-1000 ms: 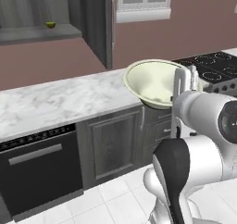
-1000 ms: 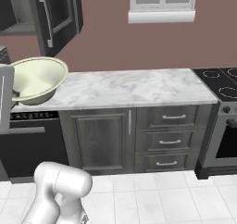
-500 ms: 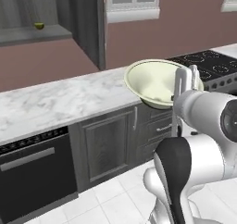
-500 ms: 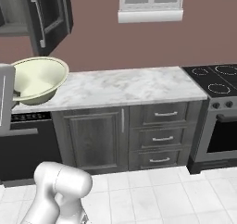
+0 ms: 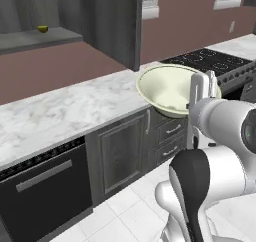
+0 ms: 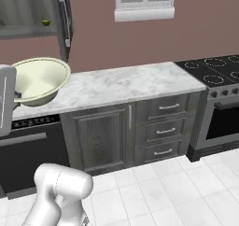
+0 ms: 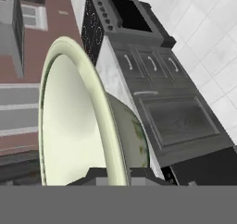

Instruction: Pick the mug and place it in the sink. Pick the bowl and place it in the open cabinet and then close the cabinet.

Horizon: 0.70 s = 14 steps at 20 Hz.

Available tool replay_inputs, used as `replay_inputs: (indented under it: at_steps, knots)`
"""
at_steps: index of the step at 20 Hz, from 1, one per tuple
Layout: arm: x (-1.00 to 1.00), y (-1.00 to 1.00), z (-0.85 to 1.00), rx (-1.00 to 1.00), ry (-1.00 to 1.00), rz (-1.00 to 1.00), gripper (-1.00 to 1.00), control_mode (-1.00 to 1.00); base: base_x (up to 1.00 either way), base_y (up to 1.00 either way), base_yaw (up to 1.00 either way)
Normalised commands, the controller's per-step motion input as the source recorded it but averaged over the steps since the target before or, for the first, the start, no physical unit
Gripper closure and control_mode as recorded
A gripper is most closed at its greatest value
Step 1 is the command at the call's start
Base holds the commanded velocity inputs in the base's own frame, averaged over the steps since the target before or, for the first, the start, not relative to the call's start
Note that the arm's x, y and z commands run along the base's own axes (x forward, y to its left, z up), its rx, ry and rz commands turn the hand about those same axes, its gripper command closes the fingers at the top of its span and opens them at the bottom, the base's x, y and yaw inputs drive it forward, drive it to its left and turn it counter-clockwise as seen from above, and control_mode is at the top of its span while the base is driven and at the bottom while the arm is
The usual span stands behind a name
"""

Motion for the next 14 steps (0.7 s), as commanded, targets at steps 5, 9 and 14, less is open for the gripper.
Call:
replay_inputs:
  at_steps: [5,9,14]
  knots:
    - [0.00,0.00,0.00,0.00,0.00,0.00,1.00,1.00,-0.57,0.95,-0.27]
    - [0.00,0.00,0.00,0.00,0.00,0.00,1.00,1.00,-0.52,0.73,-0.17]
    - [0.00,0.00,0.00,0.00,0.00,0.00,1.00,1.00,0.34,0.55,0.26]
